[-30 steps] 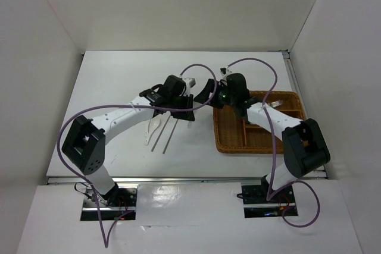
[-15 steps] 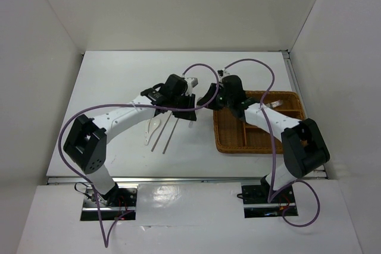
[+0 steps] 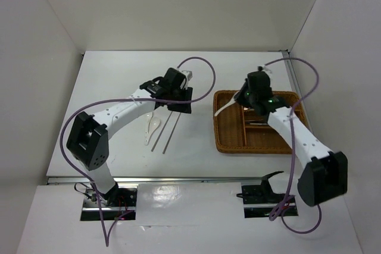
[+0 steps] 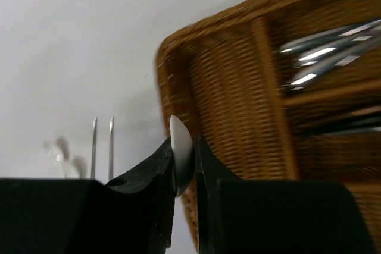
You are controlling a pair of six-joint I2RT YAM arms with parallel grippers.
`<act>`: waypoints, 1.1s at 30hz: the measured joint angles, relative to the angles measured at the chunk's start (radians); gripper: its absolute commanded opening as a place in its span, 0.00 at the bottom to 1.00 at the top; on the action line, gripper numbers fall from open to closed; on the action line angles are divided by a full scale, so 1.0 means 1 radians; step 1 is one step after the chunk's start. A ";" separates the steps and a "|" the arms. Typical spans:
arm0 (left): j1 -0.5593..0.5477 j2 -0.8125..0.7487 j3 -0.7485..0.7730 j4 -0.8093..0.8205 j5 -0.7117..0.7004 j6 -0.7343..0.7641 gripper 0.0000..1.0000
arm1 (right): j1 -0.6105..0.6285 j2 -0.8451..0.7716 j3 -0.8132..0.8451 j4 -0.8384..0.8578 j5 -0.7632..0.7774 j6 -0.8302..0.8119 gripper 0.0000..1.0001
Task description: Sort the eating utensils into containers
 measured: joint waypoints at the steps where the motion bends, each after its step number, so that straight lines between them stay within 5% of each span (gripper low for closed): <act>1: 0.019 0.000 0.000 -0.014 -0.009 0.000 0.57 | -0.031 -0.045 0.000 -0.040 0.039 0.004 0.00; 8: 0.151 0.000 0.000 -0.051 -0.041 0.020 0.57 | -0.208 -0.248 -0.001 -0.311 0.301 0.084 0.00; 18: 0.242 -0.003 -0.005 -0.061 -0.053 0.024 0.57 | -0.242 -0.145 -0.037 -0.692 0.498 0.423 0.00; 27: 0.294 -0.027 -0.033 -0.072 -0.064 0.024 0.57 | -0.242 -0.106 -0.096 -0.761 0.506 0.569 0.00; 33: 0.340 -0.028 -0.037 -0.072 -0.069 0.025 0.57 | -0.242 -0.103 -0.133 -0.756 0.494 0.602 0.10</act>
